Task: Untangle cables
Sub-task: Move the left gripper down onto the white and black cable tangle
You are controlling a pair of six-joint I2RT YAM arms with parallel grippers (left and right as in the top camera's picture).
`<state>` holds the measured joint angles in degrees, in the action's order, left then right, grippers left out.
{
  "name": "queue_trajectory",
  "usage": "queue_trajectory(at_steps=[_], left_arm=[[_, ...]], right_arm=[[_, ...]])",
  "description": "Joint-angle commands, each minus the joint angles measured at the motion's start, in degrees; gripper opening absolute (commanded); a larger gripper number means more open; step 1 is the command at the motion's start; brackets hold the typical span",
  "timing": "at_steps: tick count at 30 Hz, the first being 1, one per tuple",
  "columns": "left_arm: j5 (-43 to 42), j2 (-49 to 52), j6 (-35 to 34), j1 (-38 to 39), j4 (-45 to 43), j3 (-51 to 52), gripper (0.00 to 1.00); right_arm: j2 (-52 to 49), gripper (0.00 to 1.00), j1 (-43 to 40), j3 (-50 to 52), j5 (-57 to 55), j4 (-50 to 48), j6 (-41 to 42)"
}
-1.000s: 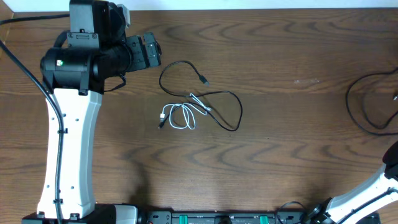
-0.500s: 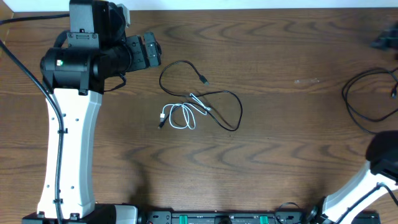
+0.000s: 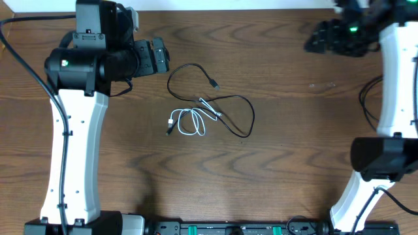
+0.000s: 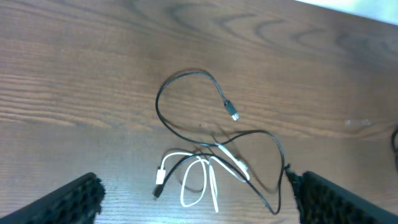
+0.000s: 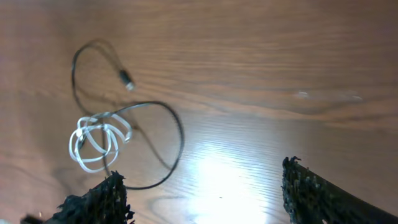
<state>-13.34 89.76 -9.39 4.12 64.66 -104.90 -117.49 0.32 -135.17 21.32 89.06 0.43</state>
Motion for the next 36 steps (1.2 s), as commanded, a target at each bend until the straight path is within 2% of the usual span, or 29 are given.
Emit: queue_trajectory(at_steps=[1,4,9,14,24,32,36], left_arm=[[0.5,1.8,0.8,-0.2,1.3,0.5,0.97],[-0.8,3.1,0.8,-0.2,3.1,0.7,0.98],[-2.6,4.4,-1.5,-0.2,4.7,3.3,0.98],[-2.6,4.4,-4.0,-0.1,2.5,9.3,0.98],[-5.7,4.4,-4.0,4.1,-4.0,19.5,0.98],[-5.0,4.5,-4.0,8.5,-7.0,22.5,0.93],[-5.1,4.5,-4.0,8.7,-9.1,24.5,0.8]], right_arm=[[1.1,0.79,3.1,1.1,-3.5,-0.9,2.0],[1.1,0.82,4.2,2.7,-8.2,-1.6,4.3],[1.1,0.84,2.6,3.7,-8.3,-1.8,4.3],[1.1,0.84,0.5,3.7,-8.3,-1.4,4.3],[1.1,0.85,0.1,3.7,-9.6,-1.1,4.2],[1.1,0.87,0.1,3.7,-10.3,-0.9,4.2],[1.1,0.87,0.1,3.7,-10.6,-0.3,4.2]])
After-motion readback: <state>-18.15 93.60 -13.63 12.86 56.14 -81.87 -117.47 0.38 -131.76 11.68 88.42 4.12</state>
